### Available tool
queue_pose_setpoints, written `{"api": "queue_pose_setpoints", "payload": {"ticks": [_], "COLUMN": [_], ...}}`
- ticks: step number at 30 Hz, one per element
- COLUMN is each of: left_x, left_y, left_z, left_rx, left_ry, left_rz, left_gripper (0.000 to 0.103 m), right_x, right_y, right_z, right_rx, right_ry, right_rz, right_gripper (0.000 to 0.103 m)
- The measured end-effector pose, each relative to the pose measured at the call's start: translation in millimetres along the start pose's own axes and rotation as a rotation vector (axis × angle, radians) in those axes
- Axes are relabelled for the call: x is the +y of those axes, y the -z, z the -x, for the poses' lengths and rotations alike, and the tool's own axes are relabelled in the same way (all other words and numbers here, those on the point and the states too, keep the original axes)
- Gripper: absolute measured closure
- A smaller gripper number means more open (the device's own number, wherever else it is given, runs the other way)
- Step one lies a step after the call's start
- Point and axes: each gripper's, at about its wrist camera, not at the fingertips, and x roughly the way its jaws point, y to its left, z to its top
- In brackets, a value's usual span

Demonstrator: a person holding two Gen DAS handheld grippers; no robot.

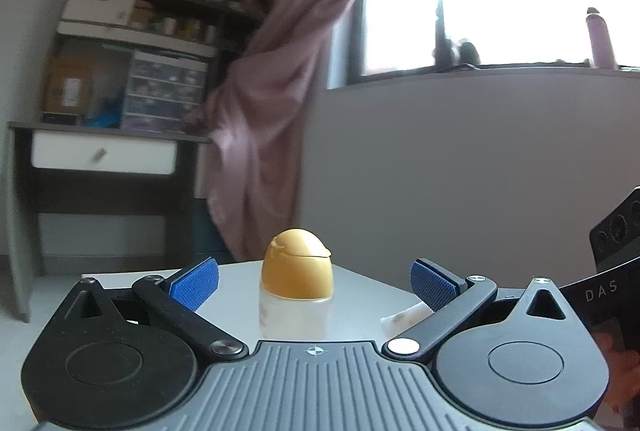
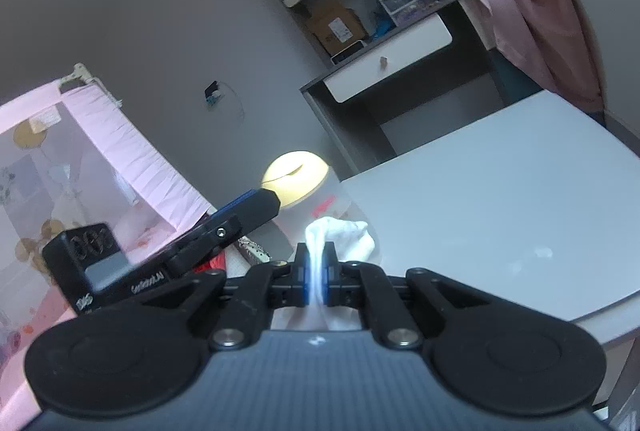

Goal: Clean container

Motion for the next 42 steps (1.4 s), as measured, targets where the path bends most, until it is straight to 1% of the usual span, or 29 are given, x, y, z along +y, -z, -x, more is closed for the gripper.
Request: {"api": "queue_pose_setpoints", "payload": {"ticks": [3, 5, 7, 11, 14, 19, 24, 26, 28, 29, 30, 31, 32, 34, 37, 39, 42], "left_x": [15, 24, 33, 46, 53, 66, 66, 62, 58, 55, 53, 51, 49, 41, 32, 30, 21], "left_y": [4, 6, 9, 17, 21, 26, 25, 25, 21, 23, 23, 23, 23, 25, 26, 26, 22], "left_z": [3, 0, -6, -26, -40, -49, -60, -61, -64, -64, -64, -64, -62, -56, -47, -44, -38], "left_rx": [0.003, -0.005, -0.006, 0.019, 0.023, 0.003, 0.023, 0.036, 0.061, 0.074, 0.092, 0.121, 0.139, 0.137, 0.137, 0.142, 0.158], "left_ry": [0.055, 0.108, 0.163, 0.254, 0.299, 0.356, 0.353, 0.325, 0.273, 0.242, 0.222, 0.223, 0.217, 0.184, 0.139, 0.109, 0.031], "left_rz": [0.003, -0.004, -0.011, -0.037, -0.061, -0.041, -0.044, -0.047, -0.047, -0.043, -0.037, -0.027, -0.023, -0.054, -0.07, -0.045, -0.024], "left_gripper": [0.0, 0.0, 0.0, 0.0, 0.0, 0.0, 0.0, 0.0, 0.002, 0.01, 0.037, 0.049, 0.051, 0.052, 0.053, 0.054, 0.055], "right_x": [4, 6, 9, 12, 11, 8, 3, 2, 2, 2, 2, 2, 2, 1, 1, 1, 1], "right_y": [0, 0, 1, 0, -2, -1, -1, -1, 1, 2, 2, 3, 4, 4, 4, 5, 6], "right_z": [1, 0, -1, 0, -1, -4, -8, -9, -9, -9, -9, -8, -8, -7, -6, -5, -4], "right_rx": [0.004, 0.012, 0.023, 0.031, 0.033, 0.047, 0.058, 0.06, 0.062, 0.063, 0.064, 0.065, 0.066, 0.064, 0.061, 0.061, 0.062], "right_ry": [0.01, 0.015, 0.025, 0.033, 0.043, 0.055, 0.059, 0.058, 0.055, 0.055, 0.055, 0.054, 0.054, 0.054, 0.053, 0.049, 0.046], "right_rz": [0.013, 0.021, 0.035, 0.046, 0.046, 0.043, 0.028, 0.021, 0.019, 0.019, 0.02, 0.018, 0.015, 0.011, 0.008, 0.008, 0.007], "right_gripper": [0.097, 0.097, 0.097, 0.097, 0.097, 0.097, 0.097, 0.097, 0.097, 0.097, 0.097, 0.097, 0.097, 0.097, 0.097, 0.097, 0.097]}}
